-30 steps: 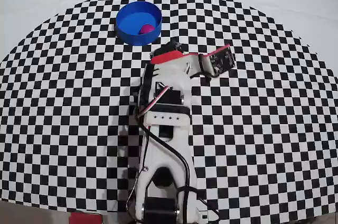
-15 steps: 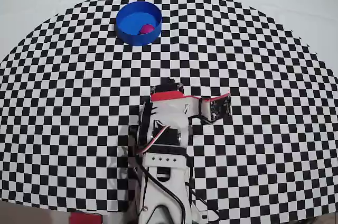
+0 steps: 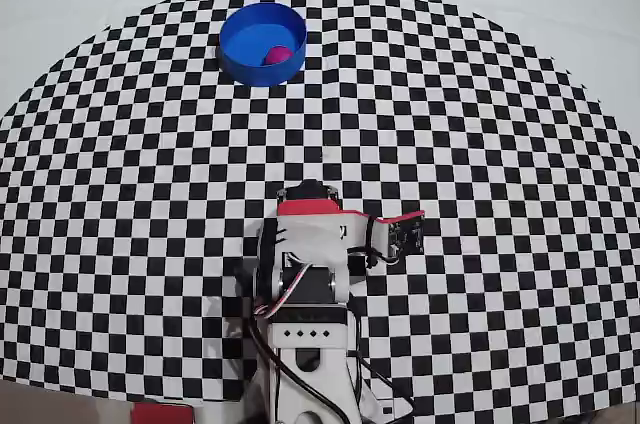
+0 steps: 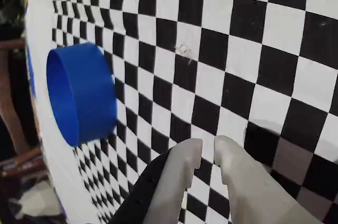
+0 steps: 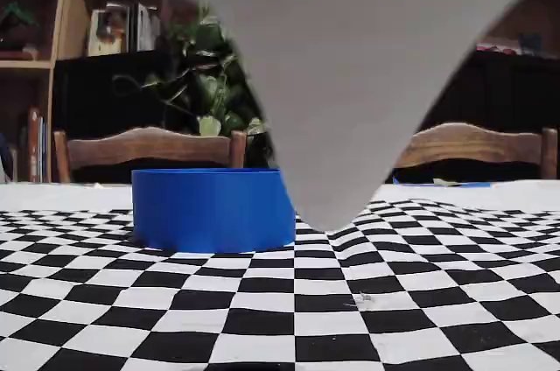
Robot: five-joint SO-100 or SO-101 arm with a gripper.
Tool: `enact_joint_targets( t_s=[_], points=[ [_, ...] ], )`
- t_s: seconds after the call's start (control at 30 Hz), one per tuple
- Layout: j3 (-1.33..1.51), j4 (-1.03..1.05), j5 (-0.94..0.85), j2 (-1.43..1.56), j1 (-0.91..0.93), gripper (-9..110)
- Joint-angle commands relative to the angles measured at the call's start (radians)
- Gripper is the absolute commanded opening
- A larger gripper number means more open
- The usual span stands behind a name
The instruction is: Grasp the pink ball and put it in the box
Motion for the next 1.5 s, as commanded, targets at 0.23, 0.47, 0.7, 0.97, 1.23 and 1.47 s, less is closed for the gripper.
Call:
enact_joint_targets(
  t_s=[0.23, 0.47, 0.7, 0.97, 1.23, 1.47],
  points=[
    [0.009, 0.081, 0.026, 0.104, 0.008, 0],
    [0.009, 0.081, 0.026, 0.104, 0.002, 0],
    [0.009, 0.081, 0.026, 0.104, 0.002, 0],
    [0.009, 0.081, 0.026, 0.104, 0.002, 0],
    [0.009, 0.081, 0.026, 0.104, 0.002, 0],
    [0.009, 0.081, 0.026, 0.104, 0.002, 0]
  ],
)
